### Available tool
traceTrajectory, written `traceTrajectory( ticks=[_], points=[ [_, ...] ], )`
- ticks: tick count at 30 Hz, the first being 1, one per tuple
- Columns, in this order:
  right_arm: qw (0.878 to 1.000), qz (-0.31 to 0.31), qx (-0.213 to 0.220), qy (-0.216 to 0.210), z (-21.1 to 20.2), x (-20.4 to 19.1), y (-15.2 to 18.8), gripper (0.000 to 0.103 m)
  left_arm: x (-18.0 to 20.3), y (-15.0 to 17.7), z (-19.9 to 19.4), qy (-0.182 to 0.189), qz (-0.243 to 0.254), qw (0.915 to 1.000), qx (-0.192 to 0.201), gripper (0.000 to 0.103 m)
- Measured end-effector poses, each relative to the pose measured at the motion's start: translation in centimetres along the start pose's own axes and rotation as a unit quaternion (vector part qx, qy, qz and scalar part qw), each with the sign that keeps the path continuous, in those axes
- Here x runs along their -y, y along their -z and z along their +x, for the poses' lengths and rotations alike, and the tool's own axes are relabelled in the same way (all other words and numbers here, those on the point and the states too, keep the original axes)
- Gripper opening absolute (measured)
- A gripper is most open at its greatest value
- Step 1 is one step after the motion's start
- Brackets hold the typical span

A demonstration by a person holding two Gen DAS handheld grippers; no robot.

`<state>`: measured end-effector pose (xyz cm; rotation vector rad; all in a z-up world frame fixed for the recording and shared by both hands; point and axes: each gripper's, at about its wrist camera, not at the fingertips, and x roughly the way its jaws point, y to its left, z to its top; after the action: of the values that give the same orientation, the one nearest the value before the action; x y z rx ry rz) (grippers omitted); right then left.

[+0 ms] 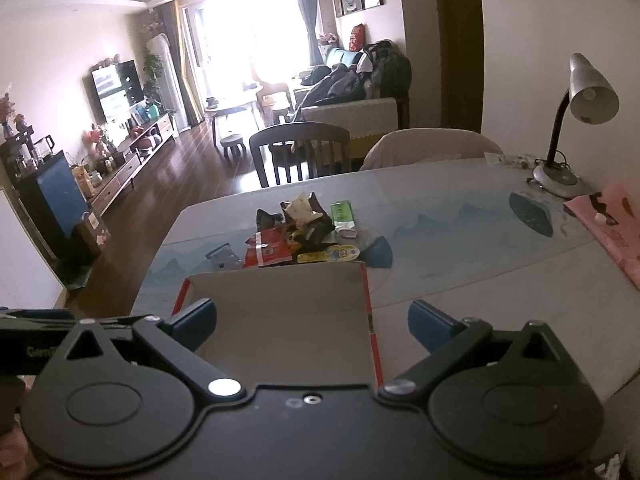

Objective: Organize snacks
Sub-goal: 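Grasp the green snack bar with the right tool while the left tool grasps the red chip bag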

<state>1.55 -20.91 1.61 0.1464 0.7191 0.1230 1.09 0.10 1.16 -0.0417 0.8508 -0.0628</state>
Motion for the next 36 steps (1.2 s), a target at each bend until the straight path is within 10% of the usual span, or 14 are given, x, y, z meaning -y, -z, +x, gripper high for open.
traceTrajectory(
  ticks=[15,36],
  points=[
    [0.997,-0.041,-0.036,-0.055,6.5,2.0,-4.2,0.1,-1.2,-2.4,5.7,-0.034,-0.047,0.9977,-0.036,0.103],
    [0.988,-0.073,-0.107,-0.084,20.5,6.0,-16.2,0.089,-2.5,-14.9,15.2,-0.066,-0.065,0.9929,-0.075,0.102]
  ],
)
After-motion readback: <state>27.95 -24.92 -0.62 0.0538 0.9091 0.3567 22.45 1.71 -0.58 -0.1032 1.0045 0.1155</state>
